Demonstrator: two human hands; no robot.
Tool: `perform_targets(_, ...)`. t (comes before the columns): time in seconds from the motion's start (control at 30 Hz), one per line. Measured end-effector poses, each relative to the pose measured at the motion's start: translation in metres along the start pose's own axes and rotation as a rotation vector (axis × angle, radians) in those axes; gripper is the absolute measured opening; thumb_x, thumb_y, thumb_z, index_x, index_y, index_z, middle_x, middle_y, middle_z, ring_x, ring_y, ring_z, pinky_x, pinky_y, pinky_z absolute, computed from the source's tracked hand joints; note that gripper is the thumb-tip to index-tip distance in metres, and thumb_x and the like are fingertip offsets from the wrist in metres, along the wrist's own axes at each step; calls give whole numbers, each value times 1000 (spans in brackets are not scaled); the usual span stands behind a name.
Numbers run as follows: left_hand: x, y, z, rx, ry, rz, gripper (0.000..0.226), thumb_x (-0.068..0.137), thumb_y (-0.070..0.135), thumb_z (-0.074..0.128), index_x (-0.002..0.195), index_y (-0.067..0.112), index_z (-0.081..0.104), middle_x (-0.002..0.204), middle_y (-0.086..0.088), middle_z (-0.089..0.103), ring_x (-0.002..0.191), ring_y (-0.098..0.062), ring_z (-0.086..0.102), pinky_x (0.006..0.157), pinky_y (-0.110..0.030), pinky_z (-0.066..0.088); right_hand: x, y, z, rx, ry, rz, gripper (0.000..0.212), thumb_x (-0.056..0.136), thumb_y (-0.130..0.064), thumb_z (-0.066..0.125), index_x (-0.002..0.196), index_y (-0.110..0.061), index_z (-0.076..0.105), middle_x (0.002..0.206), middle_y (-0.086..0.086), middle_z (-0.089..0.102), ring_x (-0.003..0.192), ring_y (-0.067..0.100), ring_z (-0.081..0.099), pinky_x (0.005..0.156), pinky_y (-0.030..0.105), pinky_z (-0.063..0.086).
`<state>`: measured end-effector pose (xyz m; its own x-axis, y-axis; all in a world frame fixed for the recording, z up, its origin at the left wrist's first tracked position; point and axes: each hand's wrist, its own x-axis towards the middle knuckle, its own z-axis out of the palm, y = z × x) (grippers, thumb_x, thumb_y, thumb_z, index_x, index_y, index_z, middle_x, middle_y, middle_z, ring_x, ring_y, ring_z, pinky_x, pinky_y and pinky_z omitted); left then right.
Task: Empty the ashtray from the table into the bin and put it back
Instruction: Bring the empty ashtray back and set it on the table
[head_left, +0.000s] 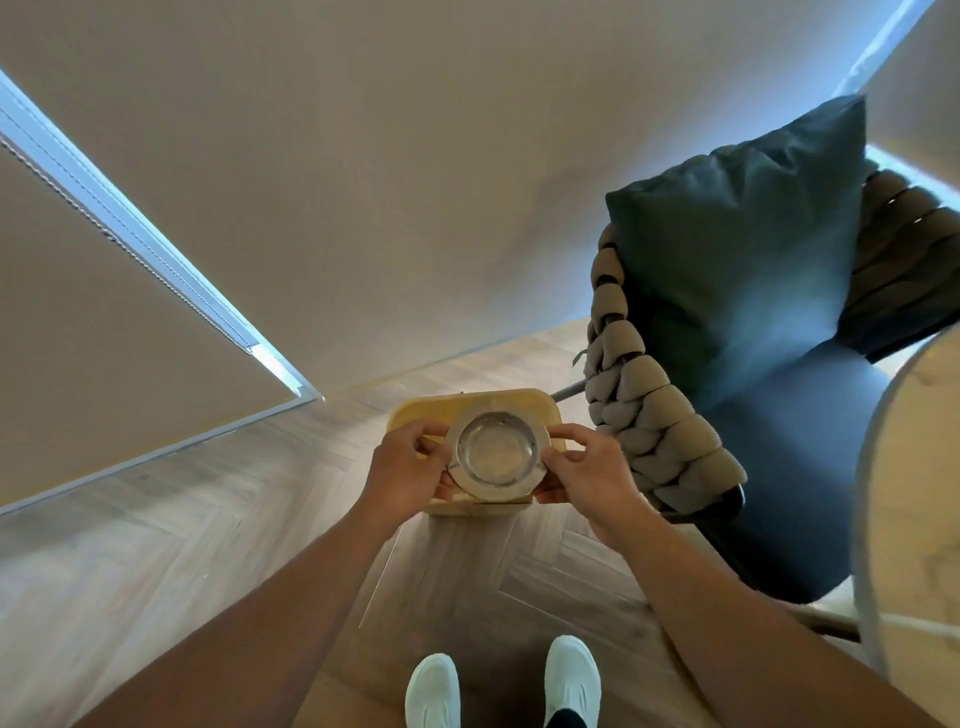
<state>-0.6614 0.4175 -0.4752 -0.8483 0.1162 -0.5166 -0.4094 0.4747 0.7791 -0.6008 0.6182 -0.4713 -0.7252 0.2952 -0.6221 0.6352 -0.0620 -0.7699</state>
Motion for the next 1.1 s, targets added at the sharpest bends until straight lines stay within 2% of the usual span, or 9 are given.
perform_targets(0.17, -71, 42, -19, -16, -77, 26, 23, 92, 5, 61, 114, 11, 62, 95, -17, 68, 68, -32, 73, 55, -32, 61, -79, -29, -14, -72, 72, -85, 41, 95, -10, 60, 131, -29, 57, 70, 13, 75, 56, 23, 71, 61, 34, 62)
perform_targets(0.27, -112, 76, -31, -19, -135, 108, 27, 91, 7, 62, 117, 12, 63, 96, -21, 68, 68, -35, 73, 63, -43, 63, -137, -49, -28, -50, 105, -142, 42, 95, -7, 57, 134, -24, 56, 68, 13, 72, 52, 19, 68, 58, 31, 62)
perform_targets(0.33, -142, 103, -37, 10, -186, 170, 31, 91, 5, 63, 121, 12, 63, 96, -24, 67, 62, -29, 72, 58, -33, 62, -177, -58, -40, -30, 148, -162, 41, 95, -7, 57, 134, -21, 57, 67, 11, 72, 52, 20, 68, 60, 34, 63)
perform_targets(0.43, -183, 138, -37, 55, -249, 286, 33, 90, 6, 64, 122, 14, 65, 91, -17, 70, 59, -20, 71, 55, -24, 59, -227, -65, -60, -19, 225, -226, 41, 94, -6, 58, 134, -18, 58, 66, 10, 73, 52, 21, 69, 59, 36, 63)
perform_targets(0.57, -232, 174, -21, 144, -336, 420, 34, 89, 11, 65, 123, 17, 65, 91, -6, 72, 63, -22, 73, 62, -30, 63, -295, -65, -93, 78, 366, -287, 38, 94, -5, 60, 130, -17, 61, 65, 17, 72, 52, 26, 67, 58, 39, 62)
perform_targets(0.67, -264, 191, 4, 161, -436, 533, 31, 89, 12, 65, 120, 18, 65, 85, -4, 72, 60, -17, 71, 59, -25, 61, -336, -55, -120, 136, 481, -311, 36, 92, -5, 62, 127, -16, 64, 52, 5, 68, 47, 22, 65, 53, 34, 58)
perform_targets(0.77, -295, 201, 36, 170, -522, 604, 30, 89, 10, 64, 115, 25, 62, 85, -1, 71, 60, -14, 71, 55, -18, 57, -374, -40, -148, 172, 572, -306, 36, 92, -5, 61, 122, -26, 64, 50, 3, 66, 47, 21, 65, 61, 40, 61)
perform_targets(0.93, -327, 211, 103, 241, -683, 630, 33, 91, 8, 63, 123, 11, 63, 87, -9, 71, 65, -21, 73, 59, -26, 61, -425, -2, -200, 246, 703, -292, 35, 93, -2, 60, 123, -19, 65, 48, 4, 63, 48, 26, 63, 60, 42, 60)
perform_targets(1.1, -365, 219, 181, 267, -809, 588, 35, 90, 6, 62, 123, 17, 61, 87, -9, 71, 66, -19, 74, 60, -28, 61, -461, 41, -260, 269, 783, -269, 36, 93, -4, 61, 124, -21, 64, 49, 6, 64, 48, 25, 64, 61, 42, 60)
